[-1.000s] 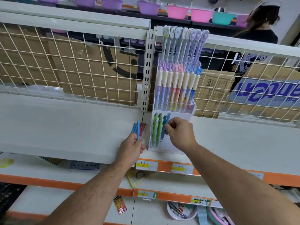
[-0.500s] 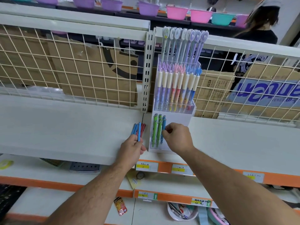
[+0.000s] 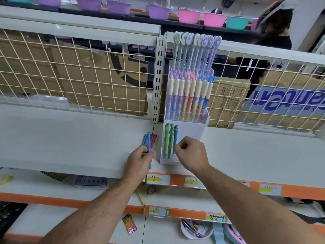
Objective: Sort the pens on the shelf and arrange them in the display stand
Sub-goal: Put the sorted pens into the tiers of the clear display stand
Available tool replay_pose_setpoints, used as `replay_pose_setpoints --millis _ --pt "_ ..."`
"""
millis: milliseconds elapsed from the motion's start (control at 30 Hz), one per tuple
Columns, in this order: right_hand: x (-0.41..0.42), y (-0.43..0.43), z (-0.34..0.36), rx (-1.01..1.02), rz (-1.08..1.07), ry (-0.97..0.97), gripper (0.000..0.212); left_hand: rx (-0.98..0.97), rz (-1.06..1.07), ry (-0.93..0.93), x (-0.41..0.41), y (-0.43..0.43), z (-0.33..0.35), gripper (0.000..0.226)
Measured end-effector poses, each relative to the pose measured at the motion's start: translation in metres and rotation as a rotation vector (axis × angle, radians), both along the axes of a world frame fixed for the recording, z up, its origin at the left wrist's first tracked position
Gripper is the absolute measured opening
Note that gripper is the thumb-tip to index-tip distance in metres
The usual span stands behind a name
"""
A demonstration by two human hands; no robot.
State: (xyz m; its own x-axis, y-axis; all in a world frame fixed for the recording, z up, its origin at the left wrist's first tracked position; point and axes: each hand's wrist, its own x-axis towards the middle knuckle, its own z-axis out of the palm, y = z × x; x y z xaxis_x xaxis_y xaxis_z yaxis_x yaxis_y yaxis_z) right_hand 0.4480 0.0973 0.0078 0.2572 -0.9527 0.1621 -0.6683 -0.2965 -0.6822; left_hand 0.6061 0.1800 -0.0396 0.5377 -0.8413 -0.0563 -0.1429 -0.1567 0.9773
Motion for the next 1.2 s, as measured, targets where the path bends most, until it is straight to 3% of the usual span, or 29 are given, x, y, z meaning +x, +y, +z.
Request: replay_pose_setpoints --millis 200,467,700,933,1200 --pt "0.016 0.027 -0.007 0.082 0.211 -0.205 0.012 -0.083 -0.054 -0.092 -0.013 0.015 0.0 0.012" --pt "0.015 0.035 -0.002 0.132 0.256 -0.333 0.01 -0.092 -0.152 -0.16 -0.022 0.019 0.01 0.012" --pt "0.0 0.027 0.011 0.096 0.173 -0.307 0.016 -0.062 -0.241 -0.276 -0.02 0.018 0.015 0.015" --pt "-0.014 0.0 0.04 0.016 0.032 -0.335 0.012 0.183 -0.249 -0.647 0.024 0.005 -0.01 0.009" --pt "-0.005 -0.007 0.036 -0.019 0.023 -0.287 0.016 0.188 -0.264 -0.631 0.028 0.003 -0.019 0.009"
